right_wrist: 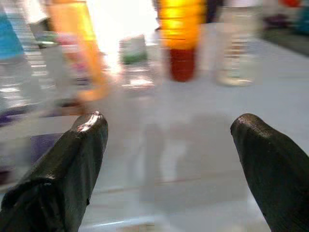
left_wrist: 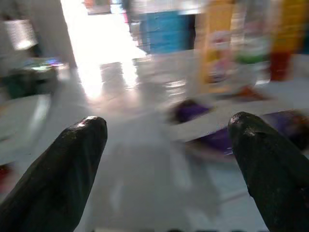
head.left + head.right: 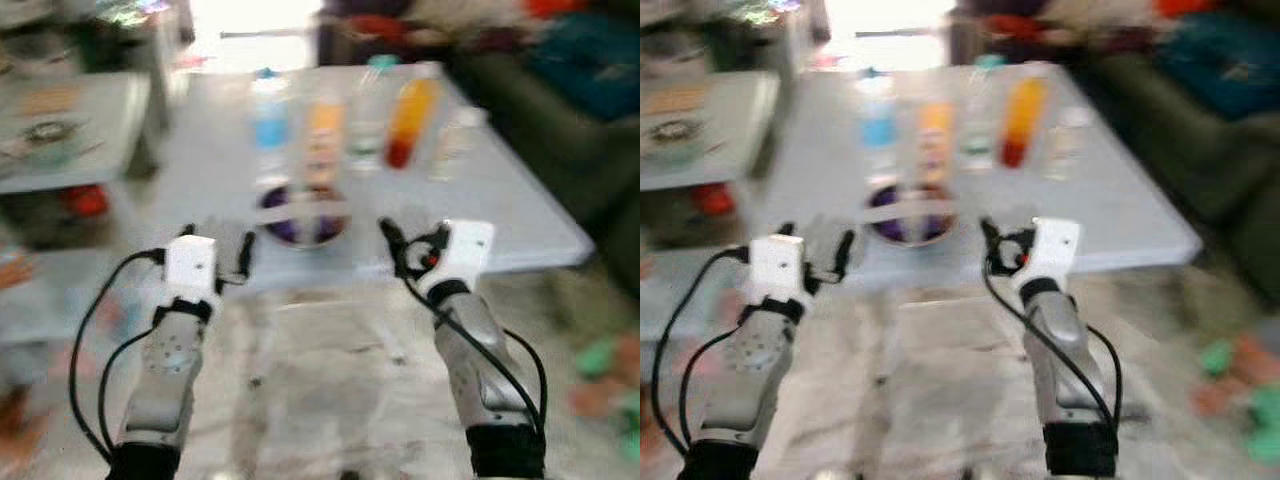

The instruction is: Restocking fridge

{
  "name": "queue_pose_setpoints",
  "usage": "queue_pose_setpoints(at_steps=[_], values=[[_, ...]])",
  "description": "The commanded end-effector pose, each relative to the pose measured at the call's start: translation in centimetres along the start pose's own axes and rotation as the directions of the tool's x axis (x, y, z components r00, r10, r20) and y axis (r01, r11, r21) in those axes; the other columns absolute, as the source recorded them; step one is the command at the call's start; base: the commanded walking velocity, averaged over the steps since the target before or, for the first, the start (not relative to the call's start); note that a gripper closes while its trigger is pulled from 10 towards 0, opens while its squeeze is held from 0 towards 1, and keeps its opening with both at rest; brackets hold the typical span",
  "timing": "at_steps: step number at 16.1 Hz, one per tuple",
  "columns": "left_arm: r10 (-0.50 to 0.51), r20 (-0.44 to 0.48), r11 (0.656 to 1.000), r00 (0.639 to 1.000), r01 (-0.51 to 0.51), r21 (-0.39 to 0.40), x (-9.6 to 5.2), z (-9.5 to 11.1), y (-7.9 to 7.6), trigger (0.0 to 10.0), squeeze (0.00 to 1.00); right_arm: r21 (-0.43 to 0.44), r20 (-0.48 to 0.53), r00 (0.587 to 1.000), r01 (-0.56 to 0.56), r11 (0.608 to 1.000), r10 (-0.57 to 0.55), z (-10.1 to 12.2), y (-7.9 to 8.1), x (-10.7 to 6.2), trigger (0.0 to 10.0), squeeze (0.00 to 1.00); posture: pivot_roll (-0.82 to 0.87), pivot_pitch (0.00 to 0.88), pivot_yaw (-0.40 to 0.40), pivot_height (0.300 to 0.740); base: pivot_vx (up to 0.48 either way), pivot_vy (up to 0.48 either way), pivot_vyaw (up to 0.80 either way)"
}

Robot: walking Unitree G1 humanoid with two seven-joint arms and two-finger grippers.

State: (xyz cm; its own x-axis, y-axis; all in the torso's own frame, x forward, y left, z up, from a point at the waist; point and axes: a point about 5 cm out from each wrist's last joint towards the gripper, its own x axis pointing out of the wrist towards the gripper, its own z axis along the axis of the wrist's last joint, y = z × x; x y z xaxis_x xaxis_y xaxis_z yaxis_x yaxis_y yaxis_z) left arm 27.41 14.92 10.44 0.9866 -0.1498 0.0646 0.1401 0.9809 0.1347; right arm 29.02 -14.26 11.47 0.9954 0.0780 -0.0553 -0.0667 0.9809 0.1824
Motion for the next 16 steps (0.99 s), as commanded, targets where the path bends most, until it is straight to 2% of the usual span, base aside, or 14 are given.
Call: queue_pose_setpoints(at_steps=[1,9,12,16], values=[[-0.004,-0.002,1.000,1.000,0.004,0.017,0.0,0.0,0.2,10.0,0.00,0.007,0.007,1.000,0.001,1.000,-0.001,0.2,0.2,0.4,10.0,0.00,0.08,0.008,-0.045,0.740,0.000,0.000,0.00],[0.016,-0.006,1.000,1.000,-0.016,0.013,-0.1,0.0,0.4,10.0,0.00,0.033,-0.013,0.999,-0.032,0.999,0.032,-0.1,1.0,0.6,10.0,0.00,0.08,0.006,-0.047,0.740,0.000,0.000,0.00],[0.017,-0.003,1.000,1.000,-0.017,0.012,-0.3,0.1,0.7,10.0,0.00,0.002,0.027,0.998,-0.052,0.999,0.052,0.2,0.8,-0.4,10.0,0.00,0.08,0.000,-0.041,0.740,0.000,0.440,0.00],[-0.016,-0.020,0.999,1.000,0.017,0.034,-2.0,-0.1,0.6,10.0,0.00,-0.004,0.022,1.000,0.001,1.000,-0.001,-0.4,0.1,-2.5,10.0,0.00,0.06,0.000,-0.026,0.740,0.000,0.392,0.00]])
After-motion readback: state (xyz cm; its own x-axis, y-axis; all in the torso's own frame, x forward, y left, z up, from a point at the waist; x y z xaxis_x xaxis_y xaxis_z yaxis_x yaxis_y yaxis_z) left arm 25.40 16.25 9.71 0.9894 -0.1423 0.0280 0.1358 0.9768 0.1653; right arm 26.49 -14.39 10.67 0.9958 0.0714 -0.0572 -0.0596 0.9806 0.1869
